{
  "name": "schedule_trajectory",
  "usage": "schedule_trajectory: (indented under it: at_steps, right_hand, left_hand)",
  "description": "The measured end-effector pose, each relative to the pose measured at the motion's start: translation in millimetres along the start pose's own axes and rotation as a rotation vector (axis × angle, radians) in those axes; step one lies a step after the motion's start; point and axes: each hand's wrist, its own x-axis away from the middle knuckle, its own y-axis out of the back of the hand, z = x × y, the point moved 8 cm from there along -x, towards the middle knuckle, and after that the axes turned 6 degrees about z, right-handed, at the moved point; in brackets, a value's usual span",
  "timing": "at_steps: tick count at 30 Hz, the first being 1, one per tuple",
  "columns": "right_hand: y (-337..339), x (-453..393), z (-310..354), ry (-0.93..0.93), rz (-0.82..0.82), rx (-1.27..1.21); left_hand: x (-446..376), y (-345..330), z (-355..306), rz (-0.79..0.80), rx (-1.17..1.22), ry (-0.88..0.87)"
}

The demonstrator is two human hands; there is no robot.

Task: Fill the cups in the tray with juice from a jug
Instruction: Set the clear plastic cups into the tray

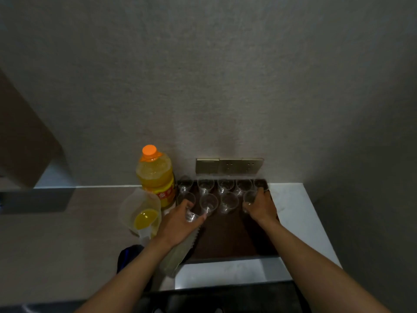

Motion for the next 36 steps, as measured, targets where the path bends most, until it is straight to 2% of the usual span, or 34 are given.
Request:
schedule_trajectory:
  at_steps: [11,21,27,32,36]
  right_hand:
    - [-33.7,-29.6,-14.8,-0.03,0.109,-0.083]
    - [-36.2,-41.9,-17.3,-0.035,0.099,-0.163]
    - [-39.9,-44.6,-26.2,-0.079,0.153,-0.148]
    - [-29.9,-43.1,-27.1,-0.097,0.122,-0.117]
    - [-1.7,-21.8,-0.4,-0.034,-0.062,0.02]
  left_hand:
    - [-2.8,5.6,11.9,-0.044,0.007,0.023]
    - [-4.0,-4.0,19.6,0.031,0.04,0.121]
    - [-5.9,-5.0,16.8,0.082,0.034,0.128]
    - [-3.0,-7.3,9.5,0.098,-0.023,0.119]
    - [-0.7,-7.9,3.5,0.105,-0.033,0.079]
